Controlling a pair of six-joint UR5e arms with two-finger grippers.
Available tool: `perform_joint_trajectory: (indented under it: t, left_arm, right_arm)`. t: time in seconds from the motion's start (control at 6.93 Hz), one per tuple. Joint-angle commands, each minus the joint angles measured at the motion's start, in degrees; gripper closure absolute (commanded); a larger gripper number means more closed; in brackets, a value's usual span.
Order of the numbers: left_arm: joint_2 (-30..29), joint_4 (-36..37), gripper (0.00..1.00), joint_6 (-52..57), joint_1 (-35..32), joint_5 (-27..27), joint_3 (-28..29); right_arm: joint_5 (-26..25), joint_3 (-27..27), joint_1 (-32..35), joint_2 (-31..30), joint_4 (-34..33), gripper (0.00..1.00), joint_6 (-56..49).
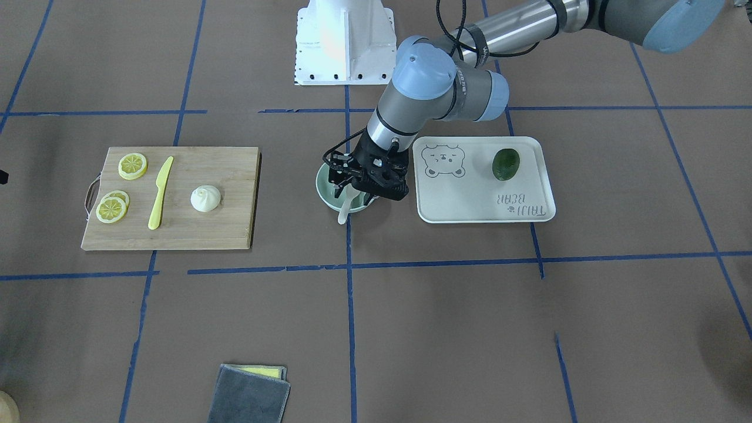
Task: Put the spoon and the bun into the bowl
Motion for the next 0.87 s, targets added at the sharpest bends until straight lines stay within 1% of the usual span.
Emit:
perform_joint_trajectory:
  t: [0.0,0.14,0.29,0.43,0.58,0.72]
  left_arm:
    - [4.14,0.56,0.32,3.67,-3.59,-0.30,-2.37]
    - [9.31,1.69,0.32,10.49,-6.31,-0.39,-6.57]
    - [12.32,6.05,0.32,17.69,-9.38,-0.48,-10.61]
    - [15.05,8.71,0.32,22.90,-11.32,-0.56,-14.13]
    - [16.38,8.73,0.31,23.65,-11.43,-0.48,-14.78]
    - [16.57,8.73,0.31,23.74,-11.43,-0.39,-14.78]
  right_arm:
    - [-2.92,2.65,-6.84,6.87,0.08,0.00,18.21]
    - [-8.34,4.66,-12.97,10.05,0.08,0.00,28.67]
    - [-15.27,6.69,-19.82,12.78,-0.10,0.00,36.96]
    - [-21.69,7.32,-26.84,15.94,-0.71,0.00,43.22]
    - [-28.45,7.23,-32.92,16.84,-2.02,0.02,45.98]
    - [-31.83,7.15,-36.63,16.85,-6.38,0.06,46.00]
